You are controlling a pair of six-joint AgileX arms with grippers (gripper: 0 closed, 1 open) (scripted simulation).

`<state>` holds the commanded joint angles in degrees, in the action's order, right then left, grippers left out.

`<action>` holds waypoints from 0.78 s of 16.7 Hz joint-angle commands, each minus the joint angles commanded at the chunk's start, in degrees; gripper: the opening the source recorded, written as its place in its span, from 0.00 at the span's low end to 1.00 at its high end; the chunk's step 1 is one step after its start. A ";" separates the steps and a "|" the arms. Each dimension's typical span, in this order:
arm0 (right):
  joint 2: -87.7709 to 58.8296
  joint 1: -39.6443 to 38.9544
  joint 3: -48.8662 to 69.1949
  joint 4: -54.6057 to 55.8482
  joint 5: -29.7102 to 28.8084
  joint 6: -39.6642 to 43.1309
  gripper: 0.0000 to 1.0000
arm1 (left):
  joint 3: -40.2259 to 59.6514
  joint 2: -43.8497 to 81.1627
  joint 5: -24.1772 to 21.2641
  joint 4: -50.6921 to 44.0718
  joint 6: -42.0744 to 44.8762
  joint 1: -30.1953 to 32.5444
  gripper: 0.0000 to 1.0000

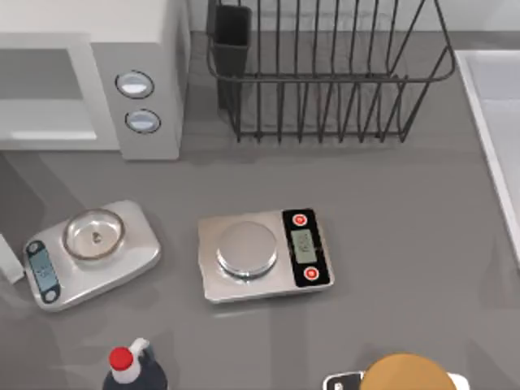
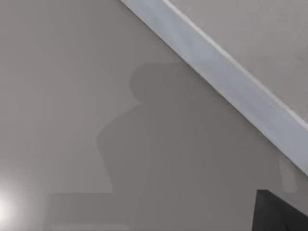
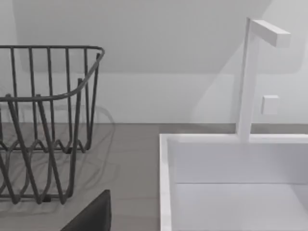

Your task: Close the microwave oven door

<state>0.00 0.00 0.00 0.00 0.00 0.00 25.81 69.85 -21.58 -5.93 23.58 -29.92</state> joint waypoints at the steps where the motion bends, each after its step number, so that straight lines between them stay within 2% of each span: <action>1: 0.00 0.00 0.00 0.00 0.00 0.00 1.00 | -1.00 -1.23 0.89 0.32 -1.31 1.46 0.00; 9: 0.00 0.00 0.00 0.00 0.00 0.00 1.00 | -2.24 -2.70 2.43 0.74 -3.26 3.61 0.00; 13: 0.00 0.00 0.00 0.00 0.00 0.00 1.00 | -4.87 -6.28 9.25 1.84 -9.33 12.64 0.00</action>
<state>0.00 0.00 0.00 0.00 0.00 0.00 20.94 63.57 -12.32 -4.08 14.25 -17.28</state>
